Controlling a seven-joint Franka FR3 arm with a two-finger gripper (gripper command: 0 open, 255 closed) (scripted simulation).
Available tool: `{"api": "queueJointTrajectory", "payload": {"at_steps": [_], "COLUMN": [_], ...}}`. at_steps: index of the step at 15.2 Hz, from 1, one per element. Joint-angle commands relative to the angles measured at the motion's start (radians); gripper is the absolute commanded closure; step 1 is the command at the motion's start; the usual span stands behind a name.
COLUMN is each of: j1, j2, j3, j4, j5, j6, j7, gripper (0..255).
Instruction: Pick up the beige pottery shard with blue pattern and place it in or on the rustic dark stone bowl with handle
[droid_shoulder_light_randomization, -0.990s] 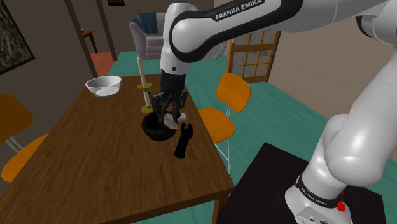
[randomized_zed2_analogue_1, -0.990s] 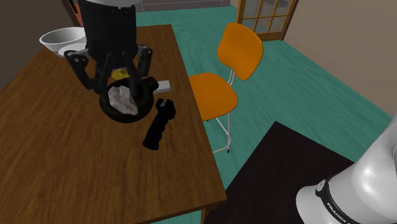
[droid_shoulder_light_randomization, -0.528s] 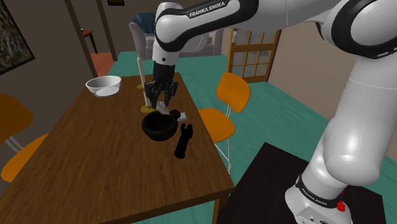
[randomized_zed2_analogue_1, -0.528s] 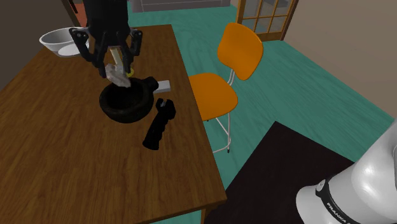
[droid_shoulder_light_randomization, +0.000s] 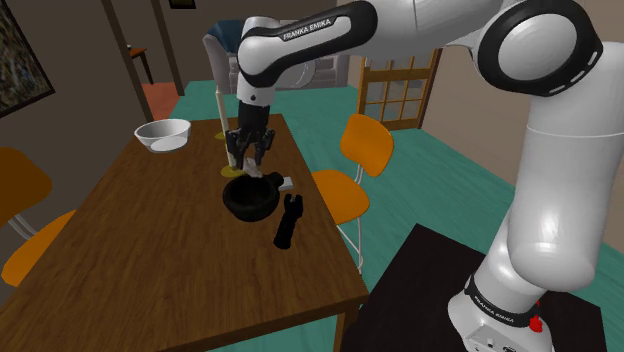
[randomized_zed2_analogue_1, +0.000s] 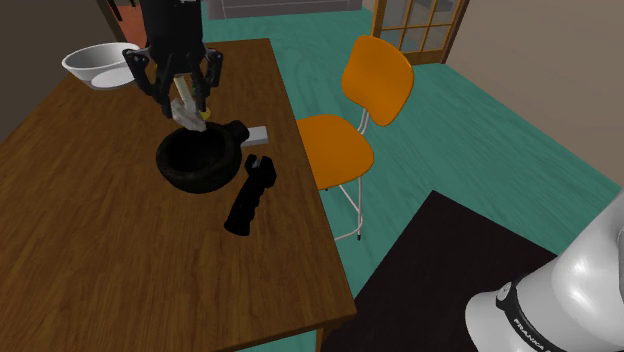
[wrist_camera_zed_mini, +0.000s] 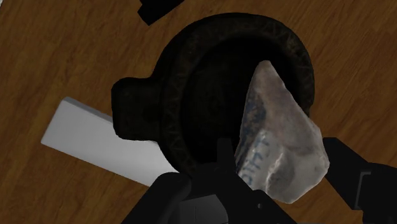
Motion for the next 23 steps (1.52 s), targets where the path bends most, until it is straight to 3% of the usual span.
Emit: {"api": "queueJointTrajectory", "payload": {"at_steps": [1,9,17,18,23], "j1": [0.001,0.003,0.003,0.003,0.003], "j2": [0.005,0.036,0.036,0.036,0.036], "j3": [0.0,0.001,0.001,0.001,0.001], "j4": [-0.021,-0.091,-0.091,-0.091,-0.091], "j5": [0.001,0.006,0.006,0.006,0.006], "j6": [0.026,0.125,0.125,0.125,0.125], "j7": [-0.005,-0.025,-0.025,-0.025,-0.025], "gripper": [255,255,255,0,0]}}
